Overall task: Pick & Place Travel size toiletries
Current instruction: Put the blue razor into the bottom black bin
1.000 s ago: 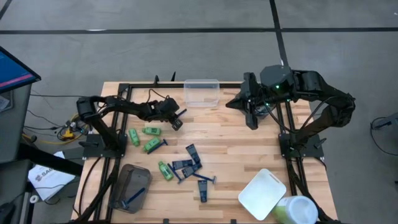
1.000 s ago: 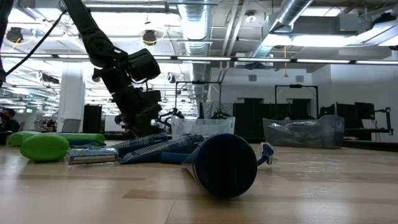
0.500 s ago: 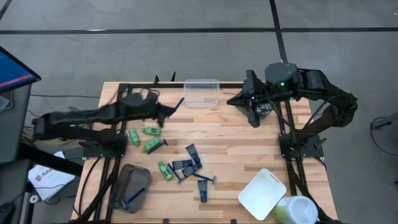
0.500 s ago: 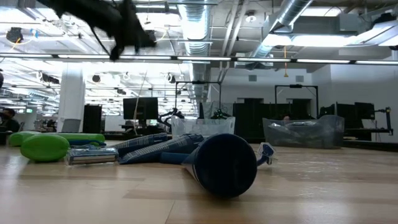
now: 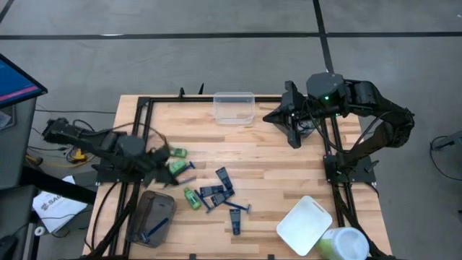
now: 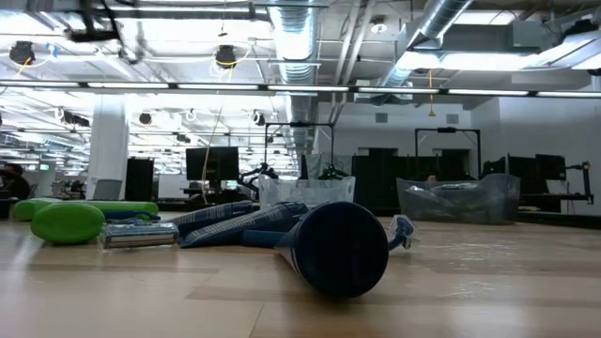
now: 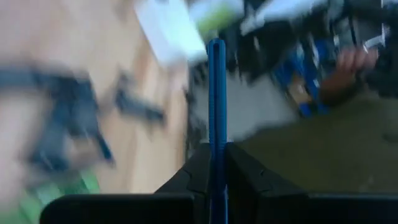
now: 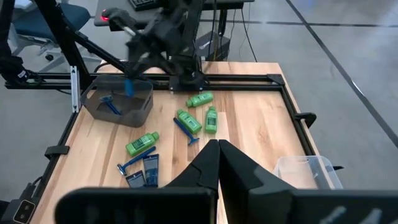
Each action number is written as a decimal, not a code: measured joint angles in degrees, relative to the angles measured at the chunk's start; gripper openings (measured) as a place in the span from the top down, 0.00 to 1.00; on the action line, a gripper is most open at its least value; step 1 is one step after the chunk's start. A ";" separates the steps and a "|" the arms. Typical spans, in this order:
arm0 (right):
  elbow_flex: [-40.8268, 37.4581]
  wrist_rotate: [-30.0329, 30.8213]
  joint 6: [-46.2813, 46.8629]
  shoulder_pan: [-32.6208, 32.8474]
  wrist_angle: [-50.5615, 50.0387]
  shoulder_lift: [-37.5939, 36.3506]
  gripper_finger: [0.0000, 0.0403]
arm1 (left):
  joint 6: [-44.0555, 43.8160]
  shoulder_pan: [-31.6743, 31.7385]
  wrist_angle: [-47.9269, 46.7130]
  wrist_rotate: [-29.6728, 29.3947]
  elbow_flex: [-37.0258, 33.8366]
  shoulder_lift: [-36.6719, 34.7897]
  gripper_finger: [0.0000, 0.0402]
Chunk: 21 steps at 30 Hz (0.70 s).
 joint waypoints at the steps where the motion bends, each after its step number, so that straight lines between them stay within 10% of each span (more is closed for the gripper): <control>1: 0.00 0.00 0.02 0.00 0.04 0.01 1.00 | -2.23 -2.35 -1.04 0.14 0.02 0.31 0.95; 21: 0.00 0.15 -1.37 0.02 -0.09 0.02 1.00 | -36.37 -30.74 -9.56 -0.50 0.02 14.01 0.95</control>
